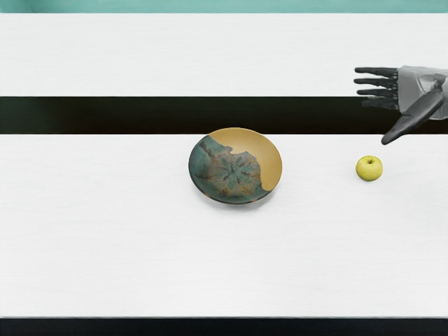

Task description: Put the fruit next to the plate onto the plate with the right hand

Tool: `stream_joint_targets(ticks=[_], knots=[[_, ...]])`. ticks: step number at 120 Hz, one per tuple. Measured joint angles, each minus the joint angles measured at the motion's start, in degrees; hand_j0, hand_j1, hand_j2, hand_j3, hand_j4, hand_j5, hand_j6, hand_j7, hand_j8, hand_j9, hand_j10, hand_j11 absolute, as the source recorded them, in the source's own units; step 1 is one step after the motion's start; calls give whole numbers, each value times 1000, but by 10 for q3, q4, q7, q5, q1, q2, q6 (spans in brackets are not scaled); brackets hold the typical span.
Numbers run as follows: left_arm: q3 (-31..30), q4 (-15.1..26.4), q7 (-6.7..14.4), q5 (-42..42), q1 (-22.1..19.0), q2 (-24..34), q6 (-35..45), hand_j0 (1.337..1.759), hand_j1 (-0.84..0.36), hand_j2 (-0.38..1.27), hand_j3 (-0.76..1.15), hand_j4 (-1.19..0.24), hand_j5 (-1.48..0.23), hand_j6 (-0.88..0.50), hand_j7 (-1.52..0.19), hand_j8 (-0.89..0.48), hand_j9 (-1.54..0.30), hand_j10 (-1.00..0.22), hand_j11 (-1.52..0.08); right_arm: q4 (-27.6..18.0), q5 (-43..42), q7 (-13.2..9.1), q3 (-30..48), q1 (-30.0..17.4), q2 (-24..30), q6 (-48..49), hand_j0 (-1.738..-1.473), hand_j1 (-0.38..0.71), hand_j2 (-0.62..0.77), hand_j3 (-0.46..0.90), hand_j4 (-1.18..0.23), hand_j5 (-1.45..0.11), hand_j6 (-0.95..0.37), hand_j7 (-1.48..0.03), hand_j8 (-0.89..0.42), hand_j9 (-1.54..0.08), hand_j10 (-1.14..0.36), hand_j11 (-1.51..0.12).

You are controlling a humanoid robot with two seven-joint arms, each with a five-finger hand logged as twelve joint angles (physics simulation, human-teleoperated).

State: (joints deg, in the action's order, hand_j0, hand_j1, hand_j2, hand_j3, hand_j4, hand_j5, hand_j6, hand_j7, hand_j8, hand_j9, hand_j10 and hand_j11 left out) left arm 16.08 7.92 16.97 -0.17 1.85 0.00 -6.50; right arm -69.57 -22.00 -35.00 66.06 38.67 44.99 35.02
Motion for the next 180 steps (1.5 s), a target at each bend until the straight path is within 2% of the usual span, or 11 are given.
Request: stream_joint_targets(ticks=[32,61,77,91,103,122,135,152,180], knots=[[0,0,0,0,0,0,0,1658,336,2,0,-11,-14,-11,-14,-11,-14,-11,-14,4,17,0,16,-49,17,0,-1658,-349,1,0,0,0,0,0,0,0,0,0],[0,0,0,0,-1,0,0,1658,336,2,0,-11,-14,-11,-14,-11,-14,-11,-14,6,64,0,9,-50,20,0,-1658,-349,1,0,0,0,0,0,0,0,0,0],[0,0,0,0,0,0,0,1658,336,2,0,-11,-14,-11,-14,-11,-14,-11,-14,-83,-63,0,-6,-45,54,-7,-1658,-338,-1,0,-10,-12,-10,-12,-9,-12,-9,-12],[0,0,0,0,-1,0,0,1658,336,2,0,-11,-14,-11,-14,-11,-14,-11,-14,-167,-144,0,-30,-52,71,-81,-1658,-293,-8,0,-48,-62,-49,-62,-48,-62,-48,-62],[0,0,0,0,0,0,0,1658,336,2,0,-11,-14,-11,-14,-11,-14,-11,-14,-224,-208,0,-74,-54,75,-177,-1658,-259,-14,0,-78,-99,-79,-99,-78,-99,-77,-99],[0,0,0,0,0,0,0,1658,336,2,0,-11,-14,-11,-14,-11,-14,-11,-14,-265,-331,0,-187,-55,57,-408,-1658,-230,-18,0,-103,-131,-105,-131,-104,-131,-103,-131],[0,0,0,0,0,0,0,1658,336,2,0,-11,-14,-11,-14,-11,-14,-11,-14,-259,-398,0,-253,-55,4,-514,-1658,-220,-20,0,-112,-143,-114,-142,-113,-142,-112,-142],[0,0,0,0,0,0,0,1658,336,2,0,-11,-14,-11,-14,-11,-14,-11,-14,-217,-444,0,-325,-48,-35,-584,-1658,-213,-20,0,-119,-151,-121,-150,-120,-151,-118,-150],[0,0,0,0,0,0,0,1658,336,2,0,-11,-14,-11,-14,-11,-14,-11,-14,-135,-455,0,-432,37,-51,-607,-1658,-207,-21,0,-124,-157,-126,-157,-125,-157,-124,-157]])
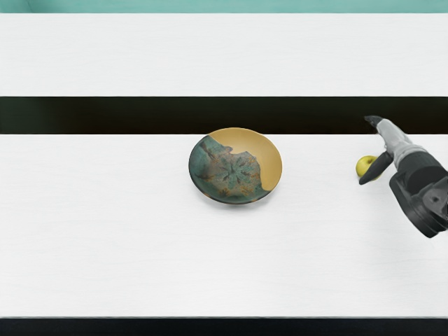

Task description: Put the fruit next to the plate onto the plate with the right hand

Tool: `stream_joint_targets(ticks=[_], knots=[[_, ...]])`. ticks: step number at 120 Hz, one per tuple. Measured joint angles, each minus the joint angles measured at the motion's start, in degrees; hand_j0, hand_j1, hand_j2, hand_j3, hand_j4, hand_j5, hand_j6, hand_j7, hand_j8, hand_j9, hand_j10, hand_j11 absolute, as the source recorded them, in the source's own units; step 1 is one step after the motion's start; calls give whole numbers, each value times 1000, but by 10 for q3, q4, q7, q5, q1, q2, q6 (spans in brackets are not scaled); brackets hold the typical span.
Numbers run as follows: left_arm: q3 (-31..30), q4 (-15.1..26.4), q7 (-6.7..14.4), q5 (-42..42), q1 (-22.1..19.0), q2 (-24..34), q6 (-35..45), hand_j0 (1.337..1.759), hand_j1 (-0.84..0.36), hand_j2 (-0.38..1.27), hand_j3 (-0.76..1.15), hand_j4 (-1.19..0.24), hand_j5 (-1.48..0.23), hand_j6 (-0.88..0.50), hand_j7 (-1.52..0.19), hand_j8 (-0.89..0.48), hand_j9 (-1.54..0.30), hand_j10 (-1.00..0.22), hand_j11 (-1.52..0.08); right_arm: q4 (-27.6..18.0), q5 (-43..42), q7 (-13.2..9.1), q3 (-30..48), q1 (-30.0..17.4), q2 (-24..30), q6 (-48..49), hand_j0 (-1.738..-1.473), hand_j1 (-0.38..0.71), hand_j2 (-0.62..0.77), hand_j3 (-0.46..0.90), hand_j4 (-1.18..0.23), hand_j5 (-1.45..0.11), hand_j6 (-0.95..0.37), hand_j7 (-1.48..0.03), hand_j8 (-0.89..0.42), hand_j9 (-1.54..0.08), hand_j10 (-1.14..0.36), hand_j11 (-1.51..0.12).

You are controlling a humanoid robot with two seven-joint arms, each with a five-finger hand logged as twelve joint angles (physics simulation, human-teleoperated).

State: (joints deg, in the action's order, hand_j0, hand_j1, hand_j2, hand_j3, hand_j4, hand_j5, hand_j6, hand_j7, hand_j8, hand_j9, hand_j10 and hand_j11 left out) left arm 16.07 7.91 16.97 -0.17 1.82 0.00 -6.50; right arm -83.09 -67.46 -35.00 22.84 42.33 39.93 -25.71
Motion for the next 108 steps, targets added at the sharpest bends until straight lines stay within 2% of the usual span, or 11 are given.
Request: stream_joint_targets(ticks=[30,42,52,65,75,86,87,88,89,97,108], knots=[[0,0,0,0,0,0,0,1658,336,2,0,-11,-14,-11,-14,-11,-14,-11,-14,49,-4,0,-51,20,-34,-46,-1658,-105,-31,0,-225,-301,-232,-294,-226,-301,-224,-302],[0,0,0,0,0,0,0,1658,336,2,0,-11,-14,-11,-14,-11,-14,-11,-14,63,-5,0,-67,21,-41,-61,-1658,-18,-38,2,-293,-388,-299,-382,-294,-388,-292,-389],[0,0,0,0,0,0,0,1658,336,2,0,-11,-14,-11,-14,-11,-14,-11,-14,70,-4,1,-74,22,-43,-67,-1623,7,-202,387,-363,-461,-362,-464,-361,-464,-359,-466],[0,0,0,0,0,0,0,1658,336,2,0,-11,-14,-11,-14,-11,-14,-11,-14,70,-3,1,-78,23,-44,-70,-1628,5,-259,456,-469,-583,-461,-595,-466,-588,-463,-590],[0,0,0,0,0,0,0,1658,336,2,0,-11,-14,-11,-14,-11,-14,-11,-14,68,-1,0,-79,25,-45,-70,-1655,21,-215,408,-544,-679,-536,-692,-542,-682,-540,-684],[0,0,0,0,0,0,0,1658,336,2,0,-11,-14,-11,-14,-11,-14,-11,-14,61,1,-2,-79,28,-44,-70,-1693,75,-3,187,-619,-785,-613,-794,-569,-777,-623,-773],[0,0,0,0,0,0,0,1658,336,2,0,-11,-14,-11,-14,-11,-14,-11,-14,61,1,-2,-79,28,-44,-70,-1690,83,19,178,-625,-795,-619,-802,-561,-786,-631,-781],[0,0,0,0,0,0,0,1658,336,2,0,-11,-14,-11,-14,-11,-14,-11,-14,60,1,-2,-79,28,-44,-70,-1665,85,42,36,-630,-806,-645,-811,-550,-797,-636,-794],[0,0,0,0,0,0,0,1658,336,2,0,-11,-14,-11,-14,-11,-14,-11,-14,60,1,-2,-78,28,-44,-70,-1659,97,51,7,-637,-814,-640,-820,-550,-807,-642,-804],[0,0,0,0,0,0,0,1658,336,2,0,-11,-14,-11,-14,-11,-14,-11,-14,57,2,-1,-77,29,-44,-70,-1656,161,159,-1,-696,-890,-590,-896,-497,-892,-609,-888],[0,0,0,0,0,0,0,1658,336,2,0,-11,-14,-11,-14,-11,-14,-11,-14,54,3,0,-76,30,-43,-70,-1654,210,219,-1,-753,-981,-520,-978,-414,-984,-548,-984]])
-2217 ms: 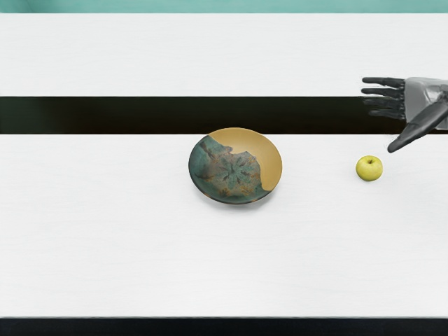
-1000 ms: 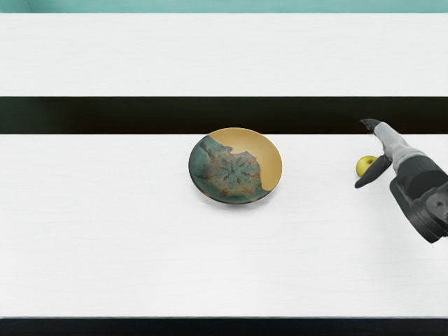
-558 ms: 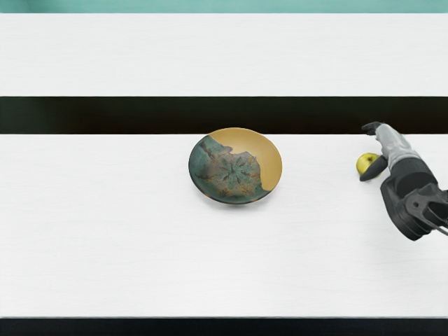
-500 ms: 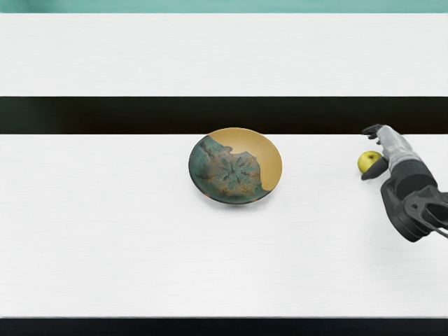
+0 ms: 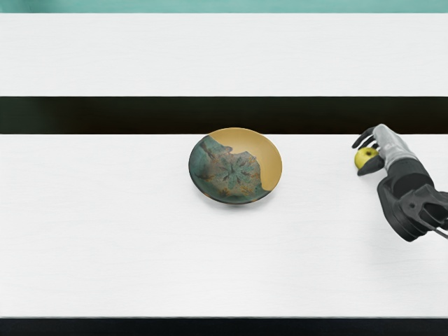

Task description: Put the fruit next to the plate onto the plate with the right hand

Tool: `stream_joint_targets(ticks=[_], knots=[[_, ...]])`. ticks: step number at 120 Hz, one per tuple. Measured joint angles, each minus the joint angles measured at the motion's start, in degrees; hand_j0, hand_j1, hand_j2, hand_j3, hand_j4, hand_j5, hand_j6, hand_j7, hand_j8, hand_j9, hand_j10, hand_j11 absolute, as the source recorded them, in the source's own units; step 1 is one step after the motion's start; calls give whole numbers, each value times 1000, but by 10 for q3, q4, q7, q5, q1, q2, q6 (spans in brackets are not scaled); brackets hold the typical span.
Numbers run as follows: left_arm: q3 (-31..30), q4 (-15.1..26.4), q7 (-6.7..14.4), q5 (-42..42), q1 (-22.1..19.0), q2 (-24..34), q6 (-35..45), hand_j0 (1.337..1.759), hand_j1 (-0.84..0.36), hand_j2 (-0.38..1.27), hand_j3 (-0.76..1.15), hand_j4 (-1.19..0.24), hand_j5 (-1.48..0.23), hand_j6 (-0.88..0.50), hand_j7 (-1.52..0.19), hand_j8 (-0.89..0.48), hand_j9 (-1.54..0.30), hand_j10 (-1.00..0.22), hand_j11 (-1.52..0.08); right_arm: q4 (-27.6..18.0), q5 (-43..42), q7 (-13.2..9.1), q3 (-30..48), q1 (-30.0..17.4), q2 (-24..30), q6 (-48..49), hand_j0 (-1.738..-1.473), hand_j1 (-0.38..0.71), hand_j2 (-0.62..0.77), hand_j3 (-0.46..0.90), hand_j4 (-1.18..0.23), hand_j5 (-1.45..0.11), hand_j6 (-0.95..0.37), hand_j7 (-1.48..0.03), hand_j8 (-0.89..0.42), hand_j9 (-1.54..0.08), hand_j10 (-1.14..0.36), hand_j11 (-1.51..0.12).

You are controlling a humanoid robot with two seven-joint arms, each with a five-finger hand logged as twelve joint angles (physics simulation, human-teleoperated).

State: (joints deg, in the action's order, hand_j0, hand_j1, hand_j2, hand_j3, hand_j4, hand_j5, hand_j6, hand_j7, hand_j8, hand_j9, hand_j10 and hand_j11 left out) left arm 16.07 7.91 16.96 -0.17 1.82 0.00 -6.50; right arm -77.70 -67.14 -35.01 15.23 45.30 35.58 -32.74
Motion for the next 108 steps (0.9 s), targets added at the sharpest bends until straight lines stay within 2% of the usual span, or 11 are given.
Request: stream_joint_targets(ticks=[33,69,89,108], knots=[[0,0,0,0,0,0,0,1658,336,2,0,-11,-14,-11,-14,-11,-14,-11,-14,-22,13,1,9,20,5,1,-1649,236,236,0,-830,-1118,-445,-1094,-325,-1125,-474,-1126],[0,0,0,0,0,0,0,1658,336,2,0,-11,-14,-11,-14,-11,-14,-11,-14,-138,22,1,41,50,16,4,-1648,210,212,0,-836,-1186,-440,-1125,-289,-1193,-474,-1186],[0,0,0,0,0,0,0,1658,336,2,0,-11,-14,-11,-14,-11,-14,-11,-14,-169,33,1,44,86,-16,7,-1649,202,213,1,-835,-1202,-439,-1130,-290,-1207,-478,-1208],[0,0,0,0,0,0,0,1658,336,2,0,-11,-14,-11,-14,-11,-14,-11,-14,-183,38,2,41,105,-76,11,-1650,190,238,1,-838,-1204,-458,-1133,-305,-1212,-506,-1219]])
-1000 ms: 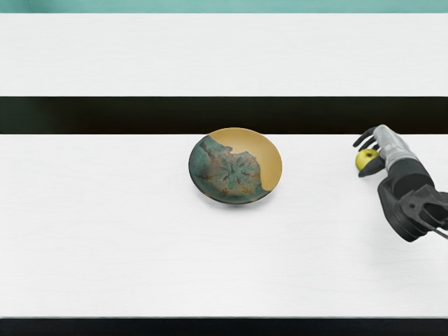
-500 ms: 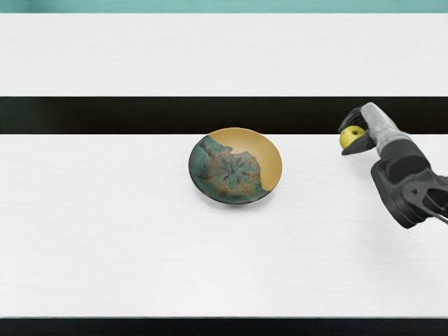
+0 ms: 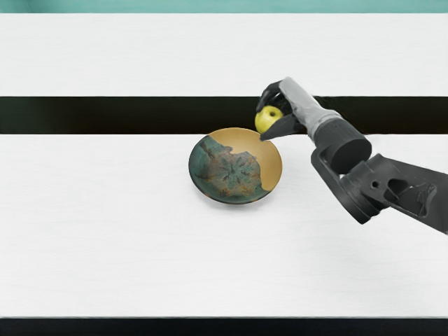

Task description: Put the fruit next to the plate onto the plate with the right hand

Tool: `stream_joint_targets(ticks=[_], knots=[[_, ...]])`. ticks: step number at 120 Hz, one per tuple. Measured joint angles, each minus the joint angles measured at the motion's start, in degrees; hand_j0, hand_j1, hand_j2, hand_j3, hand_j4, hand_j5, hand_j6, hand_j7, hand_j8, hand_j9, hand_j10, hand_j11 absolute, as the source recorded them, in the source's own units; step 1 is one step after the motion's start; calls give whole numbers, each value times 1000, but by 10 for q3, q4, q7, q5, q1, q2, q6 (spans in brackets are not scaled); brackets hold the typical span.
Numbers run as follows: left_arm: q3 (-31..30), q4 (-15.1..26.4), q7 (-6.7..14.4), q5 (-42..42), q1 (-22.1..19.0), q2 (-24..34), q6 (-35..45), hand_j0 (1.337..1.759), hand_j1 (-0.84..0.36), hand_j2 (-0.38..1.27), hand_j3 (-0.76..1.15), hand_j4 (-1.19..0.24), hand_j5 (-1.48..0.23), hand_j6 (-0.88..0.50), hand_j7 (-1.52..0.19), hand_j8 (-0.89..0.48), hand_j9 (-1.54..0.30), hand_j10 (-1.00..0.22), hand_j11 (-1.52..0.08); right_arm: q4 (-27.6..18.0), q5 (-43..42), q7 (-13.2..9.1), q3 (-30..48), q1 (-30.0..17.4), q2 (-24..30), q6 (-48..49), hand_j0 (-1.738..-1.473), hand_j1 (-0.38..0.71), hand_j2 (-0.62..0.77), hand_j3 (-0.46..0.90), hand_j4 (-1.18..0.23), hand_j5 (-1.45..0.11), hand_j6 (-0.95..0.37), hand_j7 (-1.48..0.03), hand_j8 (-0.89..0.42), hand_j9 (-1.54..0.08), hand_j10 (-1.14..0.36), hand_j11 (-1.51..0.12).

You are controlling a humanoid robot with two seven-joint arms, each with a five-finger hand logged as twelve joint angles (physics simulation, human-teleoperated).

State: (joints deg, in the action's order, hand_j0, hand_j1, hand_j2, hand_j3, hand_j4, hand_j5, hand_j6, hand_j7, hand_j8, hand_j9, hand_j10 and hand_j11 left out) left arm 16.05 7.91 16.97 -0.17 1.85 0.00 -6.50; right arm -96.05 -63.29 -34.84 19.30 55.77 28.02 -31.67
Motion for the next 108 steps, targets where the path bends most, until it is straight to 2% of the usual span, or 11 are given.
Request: stream_joint_targets(ticks=[19,33,43,56,67,87,108], knots=[[0,0,0,0,0,0,0,1658,336,2,0,-11,-14,-11,-14,-11,-14,-11,-14,-2,1,0,-8,-1,-49,2,-1650,129,134,1,-827,-1231,-491,-1134,-333,-1213,-491,-1220],[0,0,0,0,0,0,0,1658,336,2,0,-11,-14,-11,-14,-11,-14,-11,-14,-1,0,0,-10,-11,-61,2,-1652,162,206,1,-811,-1223,-490,-1117,-326,-1203,-493,-1204],[0,0,0,0,0,0,0,1658,336,2,0,-11,-14,-11,-14,-11,-14,-11,-14,4,-4,-1,-9,-15,-64,-1,-1654,116,124,0,-649,-961,-446,-888,-324,-947,-447,-948],[0,0,0,0,0,0,0,1658,336,2,0,-11,-14,-11,-14,-11,-14,-11,-14,6,-5,-1,-7,-24,-68,-3,-1656,-48,69,0,-405,-595,-285,-552,-214,-587,-286,-587],[0,0,0,0,0,0,0,1658,336,2,0,-11,-14,-11,-14,-11,-14,-11,-14,5,-5,-2,20,-42,-69,-2,-1656,-158,45,0,-259,-380,-183,-352,-137,-375,-183,-375],[0,0,0,0,0,0,0,1658,336,2,0,-11,-14,-11,-14,-11,-14,-11,-14,2,-4,-2,104,-94,-62,18,-1657,-265,20,0,-115,-168,-81,-156,-61,-166,-81,-166],[0,0,0,0,0,0,0,1658,336,2,0,-11,-14,-11,-14,-11,-14,-11,-14,1,19,-2,306,-211,-60,205,-1658,-314,9,0,-49,-71,-35,-66,-26,-70,-35,-70]])
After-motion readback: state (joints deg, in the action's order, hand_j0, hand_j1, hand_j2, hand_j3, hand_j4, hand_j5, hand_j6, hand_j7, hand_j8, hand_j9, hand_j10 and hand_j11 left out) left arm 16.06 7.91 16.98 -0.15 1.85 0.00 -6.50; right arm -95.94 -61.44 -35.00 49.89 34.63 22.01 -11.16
